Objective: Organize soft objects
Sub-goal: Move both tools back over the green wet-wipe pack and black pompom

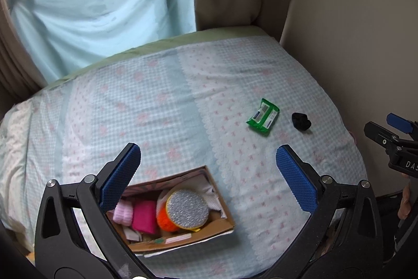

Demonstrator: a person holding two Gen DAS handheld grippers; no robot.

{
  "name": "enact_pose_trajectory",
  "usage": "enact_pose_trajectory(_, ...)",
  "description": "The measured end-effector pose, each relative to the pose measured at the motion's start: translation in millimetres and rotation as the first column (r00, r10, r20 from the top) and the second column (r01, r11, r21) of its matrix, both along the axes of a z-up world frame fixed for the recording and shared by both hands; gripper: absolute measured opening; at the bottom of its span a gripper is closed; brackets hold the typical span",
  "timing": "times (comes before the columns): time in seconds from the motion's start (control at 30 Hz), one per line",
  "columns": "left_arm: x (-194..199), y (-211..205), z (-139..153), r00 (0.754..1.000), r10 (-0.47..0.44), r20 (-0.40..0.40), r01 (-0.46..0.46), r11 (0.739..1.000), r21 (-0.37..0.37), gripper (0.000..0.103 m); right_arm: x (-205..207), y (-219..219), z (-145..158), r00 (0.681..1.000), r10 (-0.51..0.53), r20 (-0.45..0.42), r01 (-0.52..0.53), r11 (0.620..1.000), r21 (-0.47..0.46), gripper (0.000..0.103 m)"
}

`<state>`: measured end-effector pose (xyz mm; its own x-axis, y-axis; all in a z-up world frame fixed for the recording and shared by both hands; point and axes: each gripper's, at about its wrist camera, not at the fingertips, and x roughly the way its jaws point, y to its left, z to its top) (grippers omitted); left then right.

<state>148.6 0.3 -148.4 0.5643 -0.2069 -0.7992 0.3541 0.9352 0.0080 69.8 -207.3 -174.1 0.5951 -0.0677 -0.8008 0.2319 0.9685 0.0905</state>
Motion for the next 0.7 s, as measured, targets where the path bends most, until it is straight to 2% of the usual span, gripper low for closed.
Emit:
enact_pose_trajectory(0.2, 30.9, -100.0, -46.2, 0.994, -0.094, -0.046, 0.095, 0.995, 0.014, 0.103, 15.3, -80.5, -38.3, 1.0, -0.01, -0.013, 0.01, 1.0, 0.019, 0.094)
enact_pose_trajectory(0.4, 58.0, -163.3, -93.9, 0.977, -0.179, -0.115, 0.186, 0.981, 0.051, 0.103, 43.7, -137.5, -93.8, 0.997, 0.0, -0.074, 0.002, 1.0, 0.03, 0.094)
enact_pose_trajectory(0.57, 87.4, -199.5, -153.6, 0.951, -0.279, -0.135, 0.292, 0.952, 0.095, 0.103, 59.8, -163.3, -139.4, 0.998, -0.002, -0.069, 0.006, 0.998, 0.068, 0.094)
enact_pose_trajectory(0.7, 112.2, -221.3, -214.3, 0.919, -0.369, -0.137, 0.387, 0.911, 0.141, 0.103, 74.8, -170.6, -183.6, 0.999, 0.013, -0.035, -0.011, 0.999, 0.052, 0.094)
